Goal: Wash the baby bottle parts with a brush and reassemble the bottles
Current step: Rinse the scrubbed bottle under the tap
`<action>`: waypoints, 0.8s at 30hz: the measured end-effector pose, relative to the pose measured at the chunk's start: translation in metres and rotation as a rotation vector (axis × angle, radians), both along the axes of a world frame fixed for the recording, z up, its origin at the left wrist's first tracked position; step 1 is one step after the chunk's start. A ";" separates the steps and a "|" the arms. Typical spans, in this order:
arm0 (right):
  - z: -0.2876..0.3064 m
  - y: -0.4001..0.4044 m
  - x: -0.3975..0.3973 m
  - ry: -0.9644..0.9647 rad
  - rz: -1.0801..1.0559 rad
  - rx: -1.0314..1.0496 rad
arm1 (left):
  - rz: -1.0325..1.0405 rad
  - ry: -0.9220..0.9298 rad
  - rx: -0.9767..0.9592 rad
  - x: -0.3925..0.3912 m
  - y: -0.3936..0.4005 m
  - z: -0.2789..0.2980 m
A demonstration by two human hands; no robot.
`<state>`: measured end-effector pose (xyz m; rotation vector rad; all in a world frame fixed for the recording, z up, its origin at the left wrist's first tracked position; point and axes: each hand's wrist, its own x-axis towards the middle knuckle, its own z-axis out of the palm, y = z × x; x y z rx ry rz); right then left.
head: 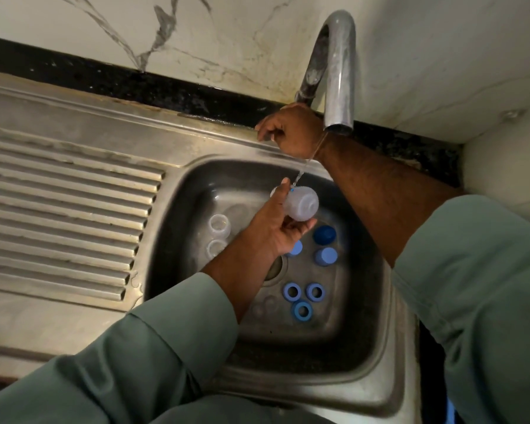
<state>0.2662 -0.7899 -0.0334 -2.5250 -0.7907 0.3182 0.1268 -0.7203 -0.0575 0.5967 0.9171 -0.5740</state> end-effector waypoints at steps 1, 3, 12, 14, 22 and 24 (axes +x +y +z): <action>0.002 0.000 -0.001 0.001 0.002 -0.001 | 0.020 0.022 -0.048 -0.002 0.000 0.001; 0.005 0.000 -0.002 0.003 0.010 -0.011 | 0.063 0.052 -0.103 -0.004 0.002 0.004; 0.000 -0.002 0.001 -0.008 0.029 -0.020 | 0.116 0.054 -0.103 0.005 0.017 -0.008; -0.001 -0.003 0.002 -0.012 0.030 -0.020 | 0.151 0.058 -0.118 0.007 0.016 -0.009; -0.002 -0.003 0.003 -0.029 0.027 -0.035 | 0.118 0.031 -0.187 0.011 -0.004 -0.005; -0.004 -0.002 0.004 -0.020 0.024 -0.041 | 0.122 0.031 -0.187 0.013 -0.003 -0.007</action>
